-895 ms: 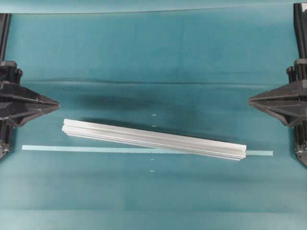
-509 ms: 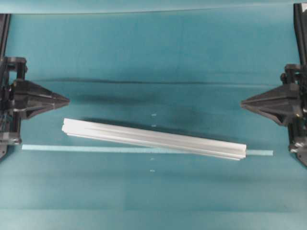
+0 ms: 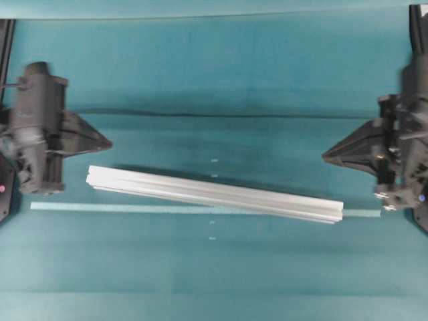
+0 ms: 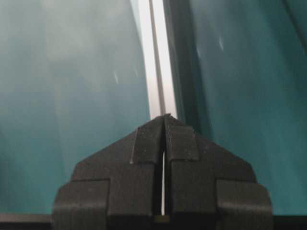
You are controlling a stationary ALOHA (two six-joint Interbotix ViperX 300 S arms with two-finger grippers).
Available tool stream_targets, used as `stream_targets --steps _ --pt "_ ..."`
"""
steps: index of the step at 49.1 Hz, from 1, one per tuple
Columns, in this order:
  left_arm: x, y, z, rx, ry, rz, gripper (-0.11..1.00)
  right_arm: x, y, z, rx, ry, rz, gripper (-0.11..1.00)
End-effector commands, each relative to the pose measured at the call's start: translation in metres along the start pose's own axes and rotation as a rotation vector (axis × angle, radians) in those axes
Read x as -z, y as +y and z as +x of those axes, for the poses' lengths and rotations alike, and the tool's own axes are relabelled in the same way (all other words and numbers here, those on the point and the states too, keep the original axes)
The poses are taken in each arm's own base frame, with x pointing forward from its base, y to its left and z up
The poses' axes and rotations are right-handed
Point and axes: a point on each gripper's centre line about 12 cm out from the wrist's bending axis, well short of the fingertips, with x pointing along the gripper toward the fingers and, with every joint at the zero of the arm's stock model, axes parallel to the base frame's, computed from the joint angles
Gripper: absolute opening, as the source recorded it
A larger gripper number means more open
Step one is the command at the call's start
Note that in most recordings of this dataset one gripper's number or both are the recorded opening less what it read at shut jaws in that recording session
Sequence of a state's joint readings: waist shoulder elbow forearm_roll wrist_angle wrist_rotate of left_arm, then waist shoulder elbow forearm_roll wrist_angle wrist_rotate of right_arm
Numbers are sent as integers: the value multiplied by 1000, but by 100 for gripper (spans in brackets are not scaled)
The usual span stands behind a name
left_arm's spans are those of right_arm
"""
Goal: Lift the metal rail with both hands.
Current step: 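Move both grippers inward toward the two ends of the silver rail, then lower both open grippers over the rail ends and close on it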
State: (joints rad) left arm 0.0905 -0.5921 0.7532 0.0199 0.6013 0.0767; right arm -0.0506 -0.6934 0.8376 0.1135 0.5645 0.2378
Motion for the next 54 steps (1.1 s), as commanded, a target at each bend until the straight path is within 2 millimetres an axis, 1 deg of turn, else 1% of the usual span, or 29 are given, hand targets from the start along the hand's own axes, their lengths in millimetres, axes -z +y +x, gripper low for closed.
stream_targets --steps 1,13,21,27,32,36,37,41,45,49,52,54 --pt "-13 2 5 1 38 2 -4 -9 5 7 13 75 2 -2" --pt "-16 1 22 16 216 24 -4 -11 7 32 61 276 8 -2" --pt "-19 0 27 32 240 112 -4 -16 9 48 84 359 5 -1" --pt "-18 0 28 37 249 143 -4 -17 10 56 99 417 4 2" --pt "-17 -2 31 41 259 144 -1 -17 11 62 106 455 0 7" --pt "-16 -3 33 43 262 142 4 -17 13 65 107 467 -2 18" --pt "-16 -3 34 43 262 142 6 -18 13 66 107 470 -1 22" --pt "-15 -3 37 44 271 139 22 -16 13 70 111 483 2 43" --pt "-12 -4 40 46 284 134 45 -11 15 74 112 510 -18 66" --pt "-8 -6 45 48 304 110 70 -6 18 80 111 532 -48 87" --pt "-5 -8 50 49 321 86 86 -3 19 83 112 543 -52 96" --pt "-3 -10 53 51 332 79 94 -1 19 85 113 551 -55 99"
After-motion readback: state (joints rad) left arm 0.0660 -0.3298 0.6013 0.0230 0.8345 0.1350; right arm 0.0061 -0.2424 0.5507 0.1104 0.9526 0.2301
